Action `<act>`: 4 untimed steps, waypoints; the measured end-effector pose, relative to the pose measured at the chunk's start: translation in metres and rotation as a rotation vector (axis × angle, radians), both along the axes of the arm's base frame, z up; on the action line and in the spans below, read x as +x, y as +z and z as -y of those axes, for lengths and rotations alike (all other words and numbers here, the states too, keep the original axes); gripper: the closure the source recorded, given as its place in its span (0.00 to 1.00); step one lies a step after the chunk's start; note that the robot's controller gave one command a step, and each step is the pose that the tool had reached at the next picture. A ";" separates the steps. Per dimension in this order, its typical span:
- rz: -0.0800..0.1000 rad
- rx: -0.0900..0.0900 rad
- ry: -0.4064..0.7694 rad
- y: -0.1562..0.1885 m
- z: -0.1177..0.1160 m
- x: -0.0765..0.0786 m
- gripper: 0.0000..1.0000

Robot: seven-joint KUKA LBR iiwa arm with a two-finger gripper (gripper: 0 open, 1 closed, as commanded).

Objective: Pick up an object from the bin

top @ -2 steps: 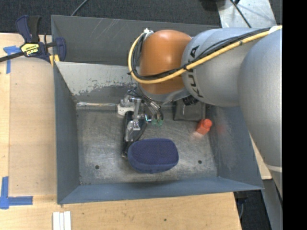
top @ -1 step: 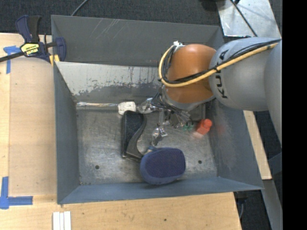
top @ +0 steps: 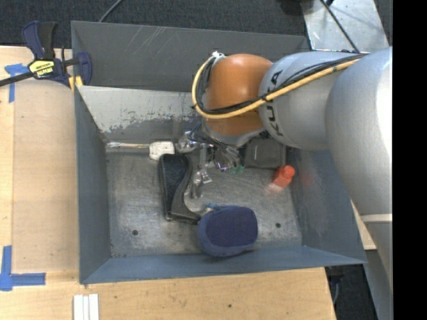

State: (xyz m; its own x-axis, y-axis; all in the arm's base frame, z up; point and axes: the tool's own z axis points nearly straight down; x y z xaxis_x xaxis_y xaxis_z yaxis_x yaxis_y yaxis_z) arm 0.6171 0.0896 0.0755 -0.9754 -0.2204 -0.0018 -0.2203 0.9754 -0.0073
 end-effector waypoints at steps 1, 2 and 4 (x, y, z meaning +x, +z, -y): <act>0.013 0.006 -0.004 0.002 0.000 0.002 1.00; 0.007 0.006 0.289 0.122 0.006 -0.004 1.00; 0.002 0.003 0.233 0.019 -0.064 -0.006 0.00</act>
Offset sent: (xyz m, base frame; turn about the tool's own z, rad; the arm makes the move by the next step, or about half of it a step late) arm 0.0000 0.0000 0.0000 0.0000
